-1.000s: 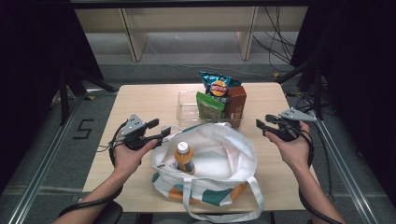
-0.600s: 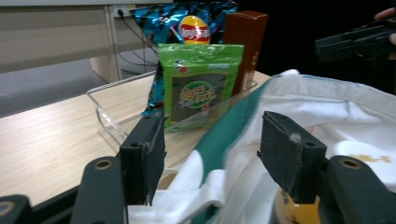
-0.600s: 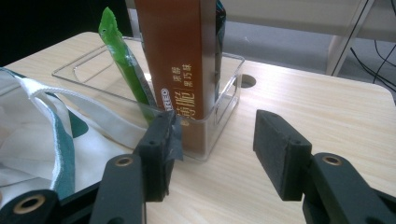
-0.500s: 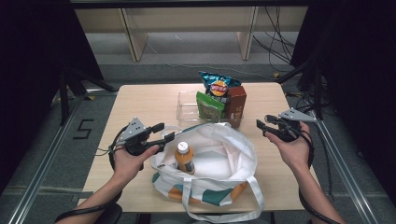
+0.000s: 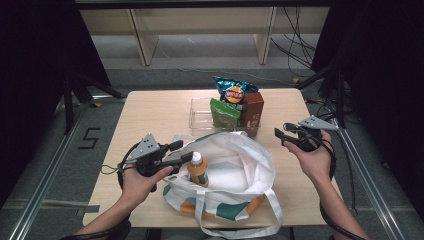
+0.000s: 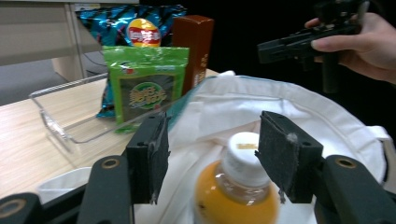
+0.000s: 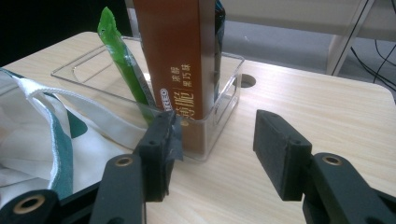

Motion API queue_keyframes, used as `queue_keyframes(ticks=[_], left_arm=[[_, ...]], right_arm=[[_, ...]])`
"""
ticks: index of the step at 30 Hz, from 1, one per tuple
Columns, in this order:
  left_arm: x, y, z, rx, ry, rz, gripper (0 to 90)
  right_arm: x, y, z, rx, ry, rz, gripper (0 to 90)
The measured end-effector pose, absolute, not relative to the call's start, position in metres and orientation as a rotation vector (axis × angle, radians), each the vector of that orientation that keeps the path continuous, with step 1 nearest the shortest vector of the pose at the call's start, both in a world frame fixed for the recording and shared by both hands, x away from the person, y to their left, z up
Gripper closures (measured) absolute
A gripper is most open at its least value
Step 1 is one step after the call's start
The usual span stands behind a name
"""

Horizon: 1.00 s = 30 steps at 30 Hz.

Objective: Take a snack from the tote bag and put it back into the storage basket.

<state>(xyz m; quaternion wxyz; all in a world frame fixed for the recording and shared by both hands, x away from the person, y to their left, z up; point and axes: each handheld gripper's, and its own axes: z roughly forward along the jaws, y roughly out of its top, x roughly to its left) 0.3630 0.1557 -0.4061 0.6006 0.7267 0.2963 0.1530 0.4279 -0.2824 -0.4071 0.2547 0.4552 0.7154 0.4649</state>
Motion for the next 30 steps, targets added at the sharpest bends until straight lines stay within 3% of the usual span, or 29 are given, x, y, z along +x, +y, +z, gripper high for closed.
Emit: queue_keyframes(ticks=[11, 30], left_arm=[[0.358, 0.140, -0.416, 1.753, 0.673, 0.349, 42.0], [0.361, 0.135, -0.423, 1.789, 0.645, 0.339, 56.6]], right_arm=[[0.427, -0.279, -0.409, 1.257, 1.935, 1.270, 49.8], [0.429, -0.279, -0.412, 1.265, 1.962, 1.268, 49.7]])
